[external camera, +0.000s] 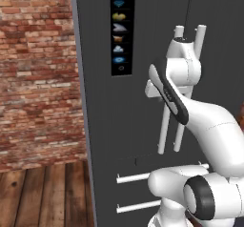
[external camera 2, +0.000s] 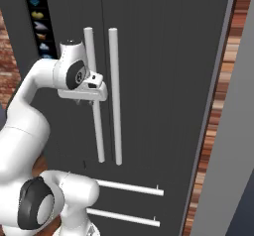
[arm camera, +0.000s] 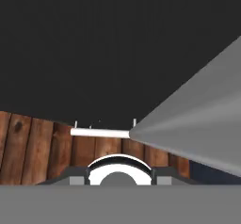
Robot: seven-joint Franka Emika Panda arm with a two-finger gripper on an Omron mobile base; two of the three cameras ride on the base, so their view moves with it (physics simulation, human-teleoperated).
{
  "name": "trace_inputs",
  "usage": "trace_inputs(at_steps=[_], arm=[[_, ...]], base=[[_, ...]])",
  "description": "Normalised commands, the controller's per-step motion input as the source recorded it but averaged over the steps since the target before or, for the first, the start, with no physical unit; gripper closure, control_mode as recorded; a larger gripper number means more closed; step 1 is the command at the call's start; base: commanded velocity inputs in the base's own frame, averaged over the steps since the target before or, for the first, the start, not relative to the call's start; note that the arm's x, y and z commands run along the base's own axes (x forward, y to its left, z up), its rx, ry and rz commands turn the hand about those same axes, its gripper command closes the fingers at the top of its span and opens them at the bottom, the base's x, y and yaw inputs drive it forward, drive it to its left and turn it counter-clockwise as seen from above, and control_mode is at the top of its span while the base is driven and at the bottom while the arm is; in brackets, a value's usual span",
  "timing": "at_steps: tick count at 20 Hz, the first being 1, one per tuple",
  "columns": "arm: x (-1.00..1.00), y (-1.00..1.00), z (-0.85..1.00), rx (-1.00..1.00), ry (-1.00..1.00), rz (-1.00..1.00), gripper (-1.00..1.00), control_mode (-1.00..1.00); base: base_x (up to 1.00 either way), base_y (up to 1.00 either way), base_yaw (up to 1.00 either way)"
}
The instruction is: Retrieve the kiwi and pear from the fridge and place them into the bowl on the dining table.
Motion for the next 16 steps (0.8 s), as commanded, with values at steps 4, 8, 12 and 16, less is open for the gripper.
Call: trace_inputs(at_steps=[4, 8, 12, 16], arm=[[-0.30, -0.01, 0.00, 0.00, -0.06, -0.01, -1.00, -1.00], [-0.66, -0.09, 0.00, 0.00, -0.12, -0.06, -1.00, -1.00], [-0.73, -0.06, 0.00, 0.00, -0.16, -0.04, -1.00, -1.00], [-0.66, -0.01, -0.01, 0.00, -0.17, -0.02, -1.00, -1.00]], base=[[0.00, 0.00, 0.00], [0.00, 0.00, 0.00], [0.00, 0.00, 0.00], [0.00, 0.00, 0.00]])
